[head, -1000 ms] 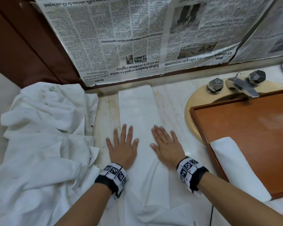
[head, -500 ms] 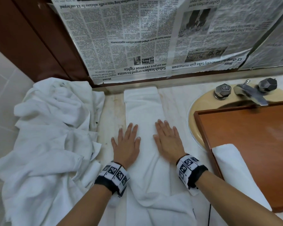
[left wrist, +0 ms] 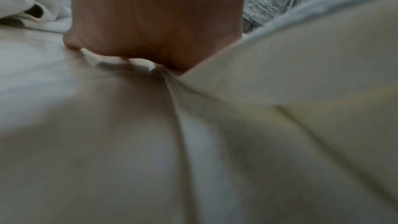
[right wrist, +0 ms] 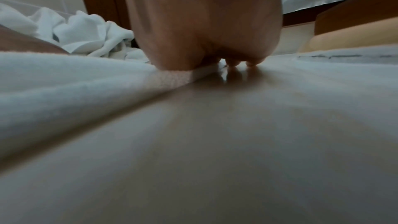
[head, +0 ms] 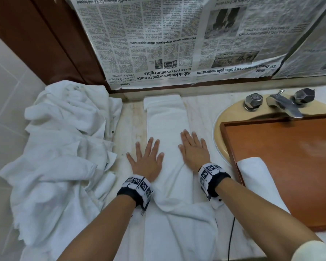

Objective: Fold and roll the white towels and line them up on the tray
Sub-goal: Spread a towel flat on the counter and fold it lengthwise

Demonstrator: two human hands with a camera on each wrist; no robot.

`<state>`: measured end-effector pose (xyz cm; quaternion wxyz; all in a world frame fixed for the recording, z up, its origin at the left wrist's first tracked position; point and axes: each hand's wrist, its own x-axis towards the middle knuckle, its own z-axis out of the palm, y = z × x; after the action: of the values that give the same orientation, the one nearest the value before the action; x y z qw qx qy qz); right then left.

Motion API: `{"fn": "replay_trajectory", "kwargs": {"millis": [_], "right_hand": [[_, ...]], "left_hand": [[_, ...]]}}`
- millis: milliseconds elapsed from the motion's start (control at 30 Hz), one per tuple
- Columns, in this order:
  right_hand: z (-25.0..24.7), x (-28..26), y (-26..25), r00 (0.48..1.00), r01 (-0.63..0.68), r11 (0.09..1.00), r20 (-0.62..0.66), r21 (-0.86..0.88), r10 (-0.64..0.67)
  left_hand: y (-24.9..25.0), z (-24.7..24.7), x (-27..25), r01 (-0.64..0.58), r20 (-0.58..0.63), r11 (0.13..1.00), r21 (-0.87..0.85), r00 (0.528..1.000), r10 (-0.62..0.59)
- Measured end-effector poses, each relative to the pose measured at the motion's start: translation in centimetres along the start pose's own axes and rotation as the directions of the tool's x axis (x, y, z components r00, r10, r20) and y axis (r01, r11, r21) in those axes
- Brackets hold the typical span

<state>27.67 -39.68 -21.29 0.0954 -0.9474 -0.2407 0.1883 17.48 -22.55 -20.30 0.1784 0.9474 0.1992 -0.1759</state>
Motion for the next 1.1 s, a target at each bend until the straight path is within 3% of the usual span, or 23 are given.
{"fn": "replay_trajectory", "kwargs": {"millis": [100, 233, 333, 433, 667, 800, 1000, 1100], "right_hand": [[0.1, -2.4, -0.7, 0.998, 0.007, 0.992, -0.065, 0.130, 0.002], [1.3, -10.4, -3.5, 0.965, 0.176, 0.945, -0.239, 0.277, -0.110], [2.7, -15.2, -5.9, 0.963, 0.227, 0.940, -0.205, 0.256, -0.176], [4.0, -17.5, -7.6, 0.945, 0.251, 0.951, -0.259, 0.182, -0.200], [5.9, -19.9, -9.3, 0.942, 0.147, 0.989, -0.305, 0.001, -0.140], [5.5, -20.4, -9.7, 0.939, 0.120, 0.993, -0.328, 0.016, -0.108], [5.0, -21.7, -10.4, 0.947, 0.075, 0.987, -0.320, 0.140, -0.026], [4.8, -22.6, -11.2, 0.967, 0.065, 0.983, -0.252, 0.172, -0.020]], "left_hand": [[-0.1, -0.8, -0.9, -0.036, 0.017, 0.997, -0.062, 0.999, 0.037], [-2.1, -0.3, -3.6, -0.148, -0.014, 0.986, -0.073, 0.989, 0.148], [-3.5, 0.8, -5.2, -0.218, -0.035, 0.975, -0.033, 0.976, 0.217], [-3.7, 1.3, -6.3, -0.234, -0.060, 0.971, -0.040, 0.971, 0.232], [-3.2, 1.8, -8.2, -0.262, -0.196, 0.955, -0.136, 0.952, 0.234], [-4.0, 2.3, -8.6, -0.280, -0.211, 0.932, -0.228, 0.949, 0.234], [-4.7, 2.2, -8.7, -0.291, -0.178, 0.937, -0.194, 0.950, 0.258], [-4.6, 1.9, -8.6, -0.290, -0.164, 0.940, -0.179, 0.951, 0.262]]}}
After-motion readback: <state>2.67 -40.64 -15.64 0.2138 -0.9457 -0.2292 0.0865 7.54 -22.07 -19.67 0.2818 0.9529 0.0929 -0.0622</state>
